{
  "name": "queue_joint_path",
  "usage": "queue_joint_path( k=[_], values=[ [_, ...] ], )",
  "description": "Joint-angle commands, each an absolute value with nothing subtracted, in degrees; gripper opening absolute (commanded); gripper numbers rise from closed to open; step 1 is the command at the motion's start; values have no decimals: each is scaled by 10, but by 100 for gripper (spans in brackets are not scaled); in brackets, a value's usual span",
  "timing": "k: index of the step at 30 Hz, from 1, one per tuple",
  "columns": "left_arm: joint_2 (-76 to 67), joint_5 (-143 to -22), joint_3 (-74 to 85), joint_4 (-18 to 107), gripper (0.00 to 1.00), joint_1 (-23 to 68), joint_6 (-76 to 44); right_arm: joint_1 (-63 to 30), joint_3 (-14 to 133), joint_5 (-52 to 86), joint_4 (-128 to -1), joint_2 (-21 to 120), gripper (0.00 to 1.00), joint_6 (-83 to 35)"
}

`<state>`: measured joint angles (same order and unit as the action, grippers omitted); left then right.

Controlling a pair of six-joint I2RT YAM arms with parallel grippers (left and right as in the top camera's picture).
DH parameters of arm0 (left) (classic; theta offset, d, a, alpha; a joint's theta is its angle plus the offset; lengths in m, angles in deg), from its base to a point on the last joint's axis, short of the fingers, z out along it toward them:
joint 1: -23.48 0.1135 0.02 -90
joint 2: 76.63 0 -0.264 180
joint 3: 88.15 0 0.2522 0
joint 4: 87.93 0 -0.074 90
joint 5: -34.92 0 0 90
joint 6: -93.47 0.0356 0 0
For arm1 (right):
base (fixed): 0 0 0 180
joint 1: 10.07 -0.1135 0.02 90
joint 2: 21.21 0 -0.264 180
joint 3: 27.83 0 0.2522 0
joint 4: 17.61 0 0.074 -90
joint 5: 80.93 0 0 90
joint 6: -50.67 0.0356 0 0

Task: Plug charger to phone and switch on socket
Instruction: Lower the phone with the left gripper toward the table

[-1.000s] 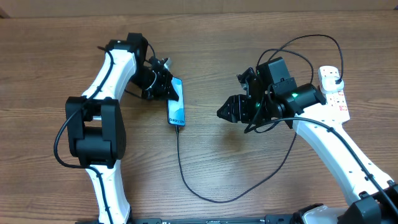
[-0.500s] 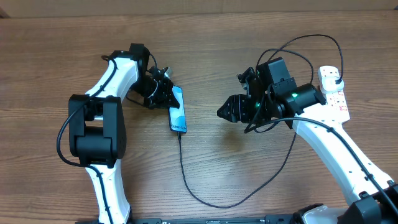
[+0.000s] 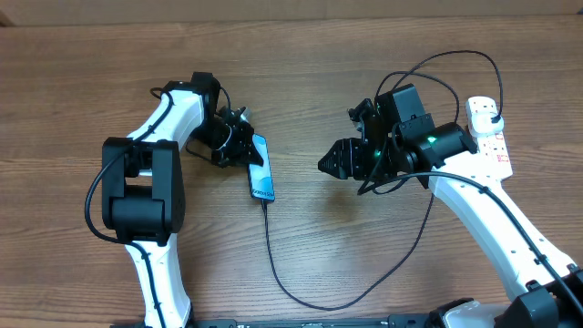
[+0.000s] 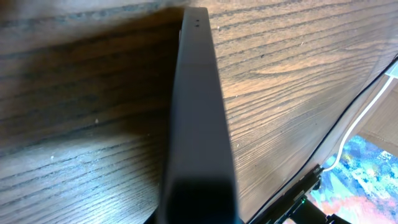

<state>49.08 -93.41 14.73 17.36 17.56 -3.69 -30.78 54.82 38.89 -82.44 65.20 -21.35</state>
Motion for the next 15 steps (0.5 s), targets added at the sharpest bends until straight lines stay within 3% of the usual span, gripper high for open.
queue_joint_path(
  k=[1, 15],
  values=[
    [487, -956, 145, 175, 4, 174, -43, -306, 545, 387, -823, 648, 58, -216],
    [487, -951, 145, 177, 15, 174, -43, -306, 545, 387, -823, 648, 58, -215]
  ],
)
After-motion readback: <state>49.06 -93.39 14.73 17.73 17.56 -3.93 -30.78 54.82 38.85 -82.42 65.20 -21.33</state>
